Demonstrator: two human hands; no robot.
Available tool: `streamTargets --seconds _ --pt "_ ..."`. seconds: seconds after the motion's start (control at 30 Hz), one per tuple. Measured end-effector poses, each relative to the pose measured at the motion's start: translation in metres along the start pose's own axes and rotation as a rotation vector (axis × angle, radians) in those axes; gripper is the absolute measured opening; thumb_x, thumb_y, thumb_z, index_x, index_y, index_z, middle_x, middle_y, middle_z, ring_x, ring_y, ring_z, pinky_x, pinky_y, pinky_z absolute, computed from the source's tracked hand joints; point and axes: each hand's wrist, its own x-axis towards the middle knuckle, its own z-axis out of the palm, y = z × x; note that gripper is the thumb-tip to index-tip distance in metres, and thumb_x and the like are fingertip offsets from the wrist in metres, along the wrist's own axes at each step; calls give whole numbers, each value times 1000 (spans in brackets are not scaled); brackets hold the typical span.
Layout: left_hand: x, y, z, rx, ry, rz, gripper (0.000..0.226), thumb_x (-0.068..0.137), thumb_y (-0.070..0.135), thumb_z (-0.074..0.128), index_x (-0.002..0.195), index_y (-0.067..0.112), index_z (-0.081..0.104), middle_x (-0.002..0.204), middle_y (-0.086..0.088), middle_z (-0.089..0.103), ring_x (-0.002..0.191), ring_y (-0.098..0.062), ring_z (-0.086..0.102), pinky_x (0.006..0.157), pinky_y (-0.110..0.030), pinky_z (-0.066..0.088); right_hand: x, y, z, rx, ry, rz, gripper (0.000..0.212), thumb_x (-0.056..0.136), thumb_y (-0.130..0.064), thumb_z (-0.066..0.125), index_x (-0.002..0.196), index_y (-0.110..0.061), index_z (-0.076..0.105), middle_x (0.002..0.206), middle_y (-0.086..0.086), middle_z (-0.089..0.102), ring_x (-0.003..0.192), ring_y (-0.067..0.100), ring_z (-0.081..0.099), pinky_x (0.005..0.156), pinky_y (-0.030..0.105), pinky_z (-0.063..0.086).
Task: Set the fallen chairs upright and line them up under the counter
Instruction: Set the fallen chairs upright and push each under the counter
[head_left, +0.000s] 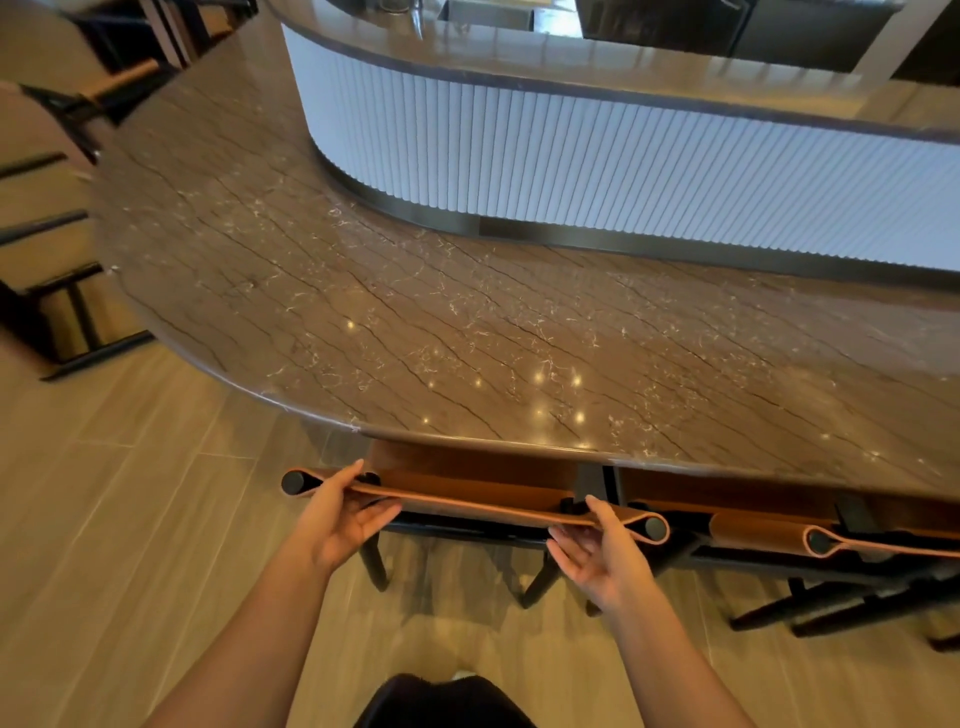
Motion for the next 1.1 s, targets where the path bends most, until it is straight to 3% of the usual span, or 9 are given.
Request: streamTargets --seconds 0.17,0.33,0.47,0.63,1.1 --pt "-23 2 -20 -23 -33 68 32 95 29 54 106 0 59 112 -23 62 108 -38 59 81 -44 50 -16 25 16 -173 -151 109 55 90 -46 61 120 -1 55 114 21 67 104 33 64 75 43 53" --pt "-54 16 -65 61 -63 160 22 95 26 53 101 5 60 108 -17 68 94 -31 67 73 -39 53 -51 75 65 -341 -360 74 40 97 -37 51 122 -7 60 113 16 70 108 29 65 85 40 52" --pt "-85 39 -115 36 -89 276 18 95 23 50 101 9 62 106 -14 70 94 -28 68 77 -37 53 -88 117 119 -439 -448 -111 30 98 -30 49 119 -16 65 114 9 71 109 25 65 93 39 50" --pt "-129 83 -197 41 -137 414 24 96 20 46 113 8 59 109 -13 69 99 -28 67 85 -38 52 -125 195 185 -478 -505 -245 26 99 -28 51 119 -19 65 111 5 72 108 22 65 90 37 51" --pt "-196 209 -399 -117 39 606 22 97 18 44 112 9 58 110 -13 67 98 -27 65 91 -37 49 -153 384 364 -631 -694 -161 24 99 -28 50 115 -21 66 110 4 73 108 21 65 97 39 49"
